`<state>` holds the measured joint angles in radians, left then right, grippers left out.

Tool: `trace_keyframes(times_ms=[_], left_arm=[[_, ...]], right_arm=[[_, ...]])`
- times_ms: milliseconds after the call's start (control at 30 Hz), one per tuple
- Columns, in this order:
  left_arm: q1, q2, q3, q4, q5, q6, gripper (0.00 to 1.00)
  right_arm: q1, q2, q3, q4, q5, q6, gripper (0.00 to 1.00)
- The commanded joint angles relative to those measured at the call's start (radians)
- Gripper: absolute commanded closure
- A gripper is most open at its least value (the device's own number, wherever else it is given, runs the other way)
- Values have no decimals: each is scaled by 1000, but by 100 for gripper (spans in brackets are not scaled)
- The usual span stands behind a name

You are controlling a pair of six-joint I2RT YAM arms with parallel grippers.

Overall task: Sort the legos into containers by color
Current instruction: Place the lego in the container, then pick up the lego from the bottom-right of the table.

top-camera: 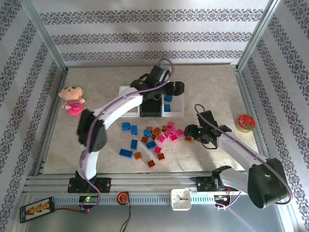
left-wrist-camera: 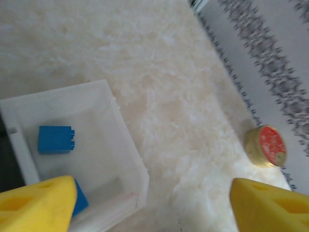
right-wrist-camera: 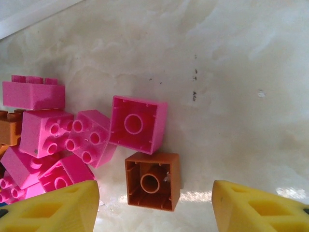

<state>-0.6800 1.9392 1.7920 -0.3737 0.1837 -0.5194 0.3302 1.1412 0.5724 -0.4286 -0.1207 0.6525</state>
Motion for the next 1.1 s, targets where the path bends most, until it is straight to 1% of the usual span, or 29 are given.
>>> trace_keyframes(times_ms=[0, 133, 233, 367, 433, 500, 600, 700, 767, 867, 933, 1000, 1067], left_arm=[[-6, -214, -261, 214, -11, -18, 11], [-6, -450, -579, 296, -88, -40, 0], [-6, -594, -743, 278, -148, -51, 1], [-3, -779, -890, 210, -249, -69, 1], [-3, -858, -947, 195, -297, -75, 1], [0, -928, -1001, 198, -334, -78, 1], [7, -1013, -1076, 215, -371, -86, 1], [20, -1077, -1111, 165, -424, -111, 1], [30, -1119, -1127, 150, -406, -95, 1], [35, -1177, -1152, 134, -396, -73, 1], [37, -1211, -1173, 134, -398, -55, 1], [39, -1241, -1192, 142, -383, -41, 1], [41, -1258, -1208, 150, -360, -29, 1]], right_arm=[[12, 46, -5, 67, -18, 7, 38], [18, 128, 21, 94, -22, -1, 40], [39, 167, 35, 81, -3, -3, 42], [66, 178, 23, 67, 14, -1, 45], [72, 182, 17, 63, 24, -1, 47], [72, 196, 19, 61, 33, -2, 51], [74, 214, 28, 67, 52, -10, 60], [76, 215, 42, 52, 52, -26, 71], [83, 175, 50, 19, 43, -37, 76], [104, 72, 80, -27, 23, -58, 80], [122, 37, 144, -54, -6, -73, 81], [146, 50, 236, -61, -31, -94, 81], [181, 118, 353, -50, -41, -117, 81]])
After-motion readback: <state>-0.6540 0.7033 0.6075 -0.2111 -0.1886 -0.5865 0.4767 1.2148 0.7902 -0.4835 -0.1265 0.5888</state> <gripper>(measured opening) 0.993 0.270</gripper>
